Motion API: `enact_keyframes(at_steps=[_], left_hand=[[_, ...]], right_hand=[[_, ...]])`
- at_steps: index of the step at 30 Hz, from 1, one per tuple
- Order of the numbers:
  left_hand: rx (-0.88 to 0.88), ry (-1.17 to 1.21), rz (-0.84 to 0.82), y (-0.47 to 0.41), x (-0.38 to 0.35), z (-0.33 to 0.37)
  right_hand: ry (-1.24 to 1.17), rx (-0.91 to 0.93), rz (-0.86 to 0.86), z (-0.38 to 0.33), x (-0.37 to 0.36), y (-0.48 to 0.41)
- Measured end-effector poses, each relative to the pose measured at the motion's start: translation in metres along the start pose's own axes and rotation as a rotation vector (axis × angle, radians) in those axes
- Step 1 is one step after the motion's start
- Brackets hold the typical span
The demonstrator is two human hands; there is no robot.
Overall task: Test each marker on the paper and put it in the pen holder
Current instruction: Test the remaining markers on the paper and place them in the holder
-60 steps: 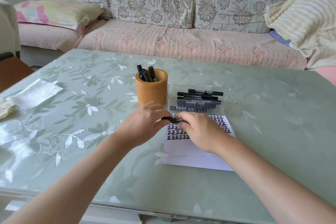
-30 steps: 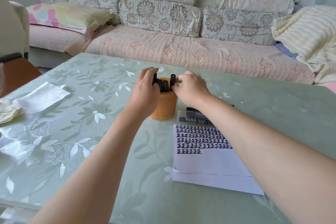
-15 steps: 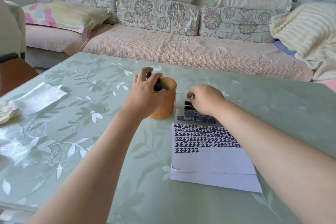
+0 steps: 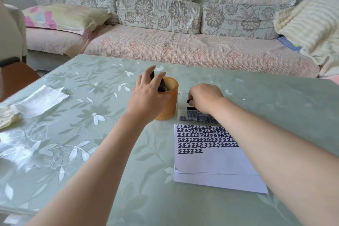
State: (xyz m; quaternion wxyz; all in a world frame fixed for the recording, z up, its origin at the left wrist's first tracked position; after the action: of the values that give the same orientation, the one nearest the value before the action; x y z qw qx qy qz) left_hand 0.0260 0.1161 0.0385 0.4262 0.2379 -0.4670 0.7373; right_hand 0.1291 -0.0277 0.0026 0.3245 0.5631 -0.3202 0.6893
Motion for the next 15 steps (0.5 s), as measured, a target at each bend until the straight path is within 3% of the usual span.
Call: enact_keyframes(at_steps=[8, 15], left_hand=[[-0.194, -0.008, 0.255, 0.011, 0.025, 0.038], [-0.375, 0.021, 0.049, 0.038, -0.013, 0.075]], right_hand=[[-0.334, 0.053, 0.385, 0.006, 0.061, 0.063], [-0.597, 0.016, 0.536, 0.01, 0.077, 0.127]])
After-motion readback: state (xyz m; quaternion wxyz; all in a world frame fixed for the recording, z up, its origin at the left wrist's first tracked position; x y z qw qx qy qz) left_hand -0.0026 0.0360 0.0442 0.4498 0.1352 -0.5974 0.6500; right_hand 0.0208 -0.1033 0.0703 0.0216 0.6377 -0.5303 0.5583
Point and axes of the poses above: each hand's wrist, its own y-axis away from the middle knuckle, its own x-axis out of the back of the hand, z = x × y, the point moved 9 cm from there along -y, towards the middle knuckle, and after that the axes turned 4 degrees about x, right-handed, at the moved point
